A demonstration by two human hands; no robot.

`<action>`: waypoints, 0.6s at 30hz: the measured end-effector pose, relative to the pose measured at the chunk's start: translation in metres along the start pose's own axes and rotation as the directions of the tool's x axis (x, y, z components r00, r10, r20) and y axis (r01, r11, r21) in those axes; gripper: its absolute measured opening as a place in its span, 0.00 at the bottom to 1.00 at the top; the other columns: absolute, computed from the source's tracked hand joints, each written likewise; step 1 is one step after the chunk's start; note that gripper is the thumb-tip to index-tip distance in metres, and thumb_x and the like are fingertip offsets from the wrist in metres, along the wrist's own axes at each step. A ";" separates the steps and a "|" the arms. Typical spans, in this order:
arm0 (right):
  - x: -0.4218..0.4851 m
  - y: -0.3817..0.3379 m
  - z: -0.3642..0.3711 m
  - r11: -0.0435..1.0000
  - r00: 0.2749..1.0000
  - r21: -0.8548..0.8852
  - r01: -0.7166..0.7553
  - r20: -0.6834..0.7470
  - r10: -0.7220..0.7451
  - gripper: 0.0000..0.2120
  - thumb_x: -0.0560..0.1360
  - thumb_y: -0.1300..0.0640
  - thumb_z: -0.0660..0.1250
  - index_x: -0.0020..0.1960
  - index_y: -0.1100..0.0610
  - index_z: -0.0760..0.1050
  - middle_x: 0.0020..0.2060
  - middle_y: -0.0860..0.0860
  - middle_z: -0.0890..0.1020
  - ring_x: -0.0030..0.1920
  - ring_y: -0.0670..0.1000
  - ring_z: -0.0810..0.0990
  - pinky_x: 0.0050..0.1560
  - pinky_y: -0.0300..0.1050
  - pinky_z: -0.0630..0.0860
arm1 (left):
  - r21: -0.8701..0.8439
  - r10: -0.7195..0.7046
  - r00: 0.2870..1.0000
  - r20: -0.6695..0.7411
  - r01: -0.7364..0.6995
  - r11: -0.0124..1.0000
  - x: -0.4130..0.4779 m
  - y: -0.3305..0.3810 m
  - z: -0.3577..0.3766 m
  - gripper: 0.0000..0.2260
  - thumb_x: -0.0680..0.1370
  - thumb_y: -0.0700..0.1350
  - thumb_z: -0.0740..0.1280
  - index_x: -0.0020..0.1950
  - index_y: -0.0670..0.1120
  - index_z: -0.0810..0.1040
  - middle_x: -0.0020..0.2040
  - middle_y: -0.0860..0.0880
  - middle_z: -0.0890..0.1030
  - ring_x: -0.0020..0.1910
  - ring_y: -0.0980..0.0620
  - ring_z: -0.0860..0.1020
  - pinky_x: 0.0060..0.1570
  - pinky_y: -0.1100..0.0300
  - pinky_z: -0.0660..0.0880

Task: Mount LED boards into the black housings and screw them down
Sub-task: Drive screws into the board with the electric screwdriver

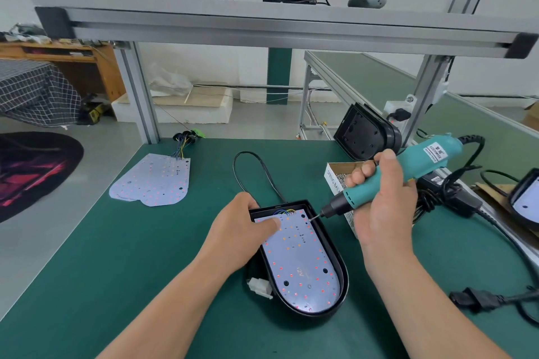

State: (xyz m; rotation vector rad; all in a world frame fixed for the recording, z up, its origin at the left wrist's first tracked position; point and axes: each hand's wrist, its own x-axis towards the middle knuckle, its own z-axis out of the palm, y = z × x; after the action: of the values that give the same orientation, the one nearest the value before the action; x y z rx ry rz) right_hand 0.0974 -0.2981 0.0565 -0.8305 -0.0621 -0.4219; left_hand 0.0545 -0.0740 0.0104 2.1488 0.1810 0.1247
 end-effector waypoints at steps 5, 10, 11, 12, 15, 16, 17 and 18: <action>-0.001 0.003 -0.001 1.000 1.000 -0.012 -0.003 0.019 0.003 0.11 0.79 0.52 0.73 0.47 0.54 0.72 0.35 0.52 0.74 0.33 0.52 0.74 0.39 0.46 0.77 | -0.008 0.011 1.000 -0.006 -0.011 1.000 0.001 0.000 0.000 0.17 0.71 0.57 0.75 0.46 0.49 0.71 0.33 0.62 0.78 0.30 0.59 0.69 0.34 0.57 0.68; -0.002 0.005 0.000 0.999 0.999 -0.042 0.012 0.034 -0.011 0.11 0.80 0.52 0.73 0.46 0.54 0.72 0.35 0.53 0.74 0.33 0.52 0.74 0.39 0.46 0.77 | -0.019 0.020 1.000 -0.012 -0.020 1.000 0.000 -0.001 0.000 0.18 0.72 0.57 0.75 0.47 0.49 0.71 0.31 0.63 0.76 0.29 0.59 0.68 0.33 0.57 0.67; -0.003 0.005 0.001 0.999 0.999 -0.046 0.017 0.038 -0.015 0.11 0.80 0.52 0.73 0.46 0.54 0.72 0.35 0.53 0.74 0.33 0.52 0.74 0.39 0.46 0.77 | -0.015 0.025 1.000 -0.010 -0.025 1.000 0.000 0.000 0.001 0.18 0.72 0.57 0.75 0.47 0.48 0.71 0.32 0.64 0.76 0.29 0.59 0.69 0.33 0.57 0.67; -0.003 0.005 0.001 0.999 0.999 -0.049 0.020 0.044 -0.017 0.11 0.80 0.52 0.72 0.46 0.54 0.72 0.35 0.53 0.74 0.33 0.52 0.74 0.40 0.47 0.78 | -0.012 0.030 1.000 -0.007 -0.030 0.999 0.000 0.000 0.000 0.17 0.72 0.56 0.75 0.47 0.48 0.71 0.33 0.65 0.77 0.30 0.59 0.69 0.33 0.57 0.67; -0.005 0.004 0.002 0.998 0.996 -0.063 0.021 0.091 -0.015 0.11 0.81 0.52 0.73 0.48 0.55 0.72 0.36 0.53 0.74 0.33 0.53 0.74 0.43 0.47 0.78 | -0.007 0.036 0.999 -0.011 -0.036 0.999 0.000 0.001 0.000 0.17 0.73 0.56 0.75 0.47 0.49 0.71 0.34 0.65 0.79 0.30 0.59 0.70 0.34 0.57 0.68; -0.006 0.003 0.003 0.997 0.992 -0.073 0.025 0.123 -0.016 0.12 0.80 0.51 0.73 0.49 0.55 0.72 0.36 0.53 0.73 0.34 0.53 0.74 0.43 0.47 0.78 | -0.006 0.035 0.999 -0.016 -0.035 0.999 -0.001 0.001 0.000 0.17 0.73 0.56 0.75 0.47 0.49 0.71 0.34 0.63 0.79 0.30 0.59 0.70 0.34 0.57 0.68; -0.008 0.002 0.004 0.996 0.987 -0.087 0.032 0.159 -0.018 0.14 0.79 0.49 0.75 0.49 0.55 0.72 0.36 0.53 0.73 0.34 0.53 0.74 0.43 0.47 0.78 | -0.004 0.033 0.999 -0.020 -0.033 0.999 -0.001 0.001 0.000 0.17 0.73 0.55 0.75 0.47 0.48 0.72 0.34 0.60 0.79 0.32 0.57 0.71 0.34 0.57 0.69; -0.009 0.001 0.006 0.994 0.981 -0.106 0.040 0.195 -0.019 0.16 0.77 0.47 0.76 0.49 0.55 0.72 0.37 0.54 0.73 0.34 0.53 0.74 0.42 0.48 0.77 | -0.001 0.031 0.999 -0.022 -0.031 1.000 -0.001 0.001 0.000 0.16 0.73 0.55 0.76 0.47 0.48 0.72 0.35 0.57 0.79 0.33 0.55 0.71 0.34 0.57 0.69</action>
State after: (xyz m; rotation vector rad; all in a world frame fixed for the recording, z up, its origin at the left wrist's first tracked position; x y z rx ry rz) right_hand 0.0899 -0.2902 0.0574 -0.9787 -0.2343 -0.3737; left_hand 0.0536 -0.0750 0.0115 2.1502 0.1603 0.1668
